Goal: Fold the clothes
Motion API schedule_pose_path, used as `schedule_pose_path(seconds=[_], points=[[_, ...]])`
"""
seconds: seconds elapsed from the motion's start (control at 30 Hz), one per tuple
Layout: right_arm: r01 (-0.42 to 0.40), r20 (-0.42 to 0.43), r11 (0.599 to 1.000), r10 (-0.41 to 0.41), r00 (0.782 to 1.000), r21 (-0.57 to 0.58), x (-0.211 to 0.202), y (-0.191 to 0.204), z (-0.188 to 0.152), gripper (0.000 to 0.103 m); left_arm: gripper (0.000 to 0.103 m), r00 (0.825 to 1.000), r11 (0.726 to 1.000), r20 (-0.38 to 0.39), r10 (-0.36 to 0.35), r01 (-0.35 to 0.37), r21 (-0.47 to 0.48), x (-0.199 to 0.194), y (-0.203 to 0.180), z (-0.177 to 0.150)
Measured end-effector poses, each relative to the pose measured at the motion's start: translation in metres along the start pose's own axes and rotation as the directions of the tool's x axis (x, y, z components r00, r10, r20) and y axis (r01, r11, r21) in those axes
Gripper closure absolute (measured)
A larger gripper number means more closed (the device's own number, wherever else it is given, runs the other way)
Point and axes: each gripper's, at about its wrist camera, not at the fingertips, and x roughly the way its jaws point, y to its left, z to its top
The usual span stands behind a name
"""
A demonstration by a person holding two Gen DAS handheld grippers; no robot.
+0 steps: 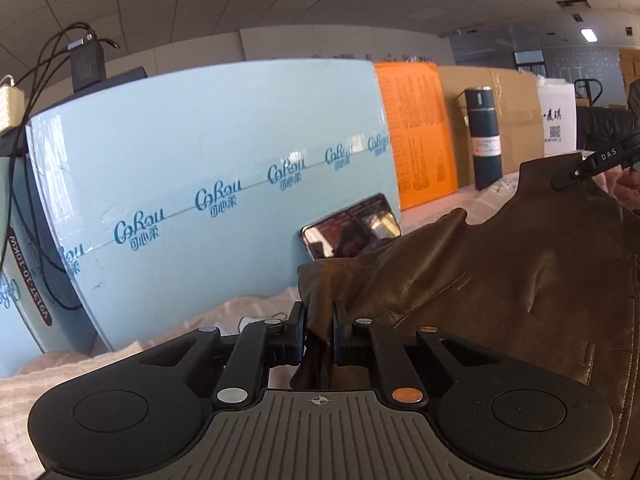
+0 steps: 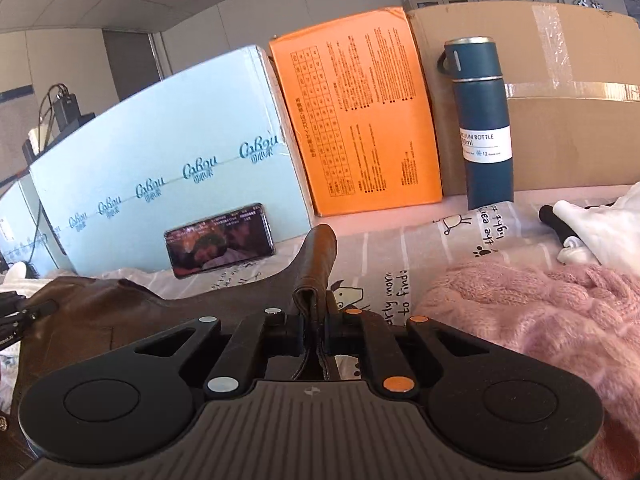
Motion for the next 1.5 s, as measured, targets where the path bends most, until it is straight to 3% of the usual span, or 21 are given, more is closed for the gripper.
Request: schedule_pose_path(seconds=[0.1, 0.2, 0.33, 0.37, 0.4, 0.5, 0.53, 0.63, 0.73, 0.83, 1.0, 1.1, 1.13, 1.23, 1.33, 1.5], points=[[0.033, -0.097, 0.999, -0.035, 0.995, -0.026, 0.027, -0.006, -0.006, 0.094, 0.082, 0.995, 1.0, -0.094, 0.012, -0.013, -0.001, 0.02, 0.001, -0.008], [0.053, -0.157, 0.998, -0.058, 0.986, -0.036, 0.039, -0.013, -0.014, 0.078, 0.067, 0.992, 0.999, -0.123, 0.029, -0.034, -0.037, 0.024, 0.007, -0.016], [0.02, -0.156, 0.999, -0.028, 0.987, -0.049, 0.025, -0.012, -0.014, 0.043, 0.055, 0.995, 0.991, -0.051, 0.09, -0.094, -0.095, -0.005, 0.014, -0.01], [0.023, -0.147, 0.997, -0.035, 0.988, -0.078, 0.015, -0.007, -0.015, 0.032, 0.045, 0.994, 0.989, -0.02, 0.105, -0.106, -0.106, -0.017, 0.014, -0.007], [0.027, -0.138, 0.994, -0.042, 0.99, -0.107, 0.006, -0.003, -0.017, 0.028, 0.035, 0.993, 0.986, 0.011, 0.121, -0.119, -0.117, -0.029, 0.014, -0.005], [0.039, -0.11, 0.98, -0.061, 0.992, -0.194, -0.024, 0.011, -0.021, 0.022, 0.025, 0.981, 0.976, 0.079, 0.18, -0.167, -0.143, -0.069, 0.01, -0.002], [0.014, -0.107, 0.984, -0.034, 0.994, -0.18, -0.033, 0.013, -0.023, 0.021, 0.025, 0.976, 0.972, 0.094, 0.195, -0.179, -0.149, -0.082, 0.008, -0.003], [-0.087, -0.117, 0.989, 0.072, 0.991, -0.123, -0.057, 0.019, -0.03, 0.021, 0.019, 0.956, 0.959, 0.156, 0.248, -0.22, -0.176, -0.12, -0.003, -0.011], [-0.227, -0.176, 0.973, 0.216, 0.96, -0.047, -0.066, 0.029, -0.044, 0.021, 0.012, 0.938, 0.922, 0.178, 0.299, -0.236, -0.306, -0.158, -0.013, -0.029], [-0.315, -0.27, 0.949, 0.295, 0.916, -0.033, -0.063, 0.051, -0.064, 0.021, 0.012, 0.954, 0.9, 0.136, 0.267, -0.196, -0.39, -0.18, -0.024, -0.049], [-0.338, -0.36, 0.938, 0.289, 0.887, -0.081, -0.054, 0.076, -0.087, 0.025, 0.012, 0.989, 0.909, -0.023, 0.146, -0.144, -0.39, -0.189, -0.051, -0.083], [-0.338, -0.378, 0.93, 0.264, 0.887, -0.143, -0.057, 0.086, -0.097, 0.052, 0.012, 0.993, 0.922, -0.087, 0.078, -0.105, -0.373, -0.187, -0.064, -0.095], [-0.338, -0.38, 0.925, 0.255, 0.889, -0.172, -0.06, 0.09, -0.099, 0.063, 0.012, 0.995, 0.926, -0.088, 0.055, -0.084, -0.369, -0.187, -0.066, -0.096], [-0.339, -0.383, 0.911, 0.234, 0.894, -0.234, -0.07, 0.091, -0.107, 0.081, 0.013, 0.996, 0.937, -0.09, 0.007, -0.038, -0.348, -0.187, -0.074, -0.096], [-0.327, -0.383, 0.91, 0.216, 0.898, -0.255, -0.086, 0.085, -0.112, 0.089, 0.013, 0.998, 0.941, -0.062, -0.032, 0.009, -0.339, -0.194, -0.081, -0.094], [-0.297, -0.392, 0.909, 0.17, 0.904, -0.292, -0.121, 0.073, -0.119, 0.089, 0.013, 0.989, 0.932, 0.002, -0.145, 0.138, -0.334, -0.206, -0.093, -0.093]])
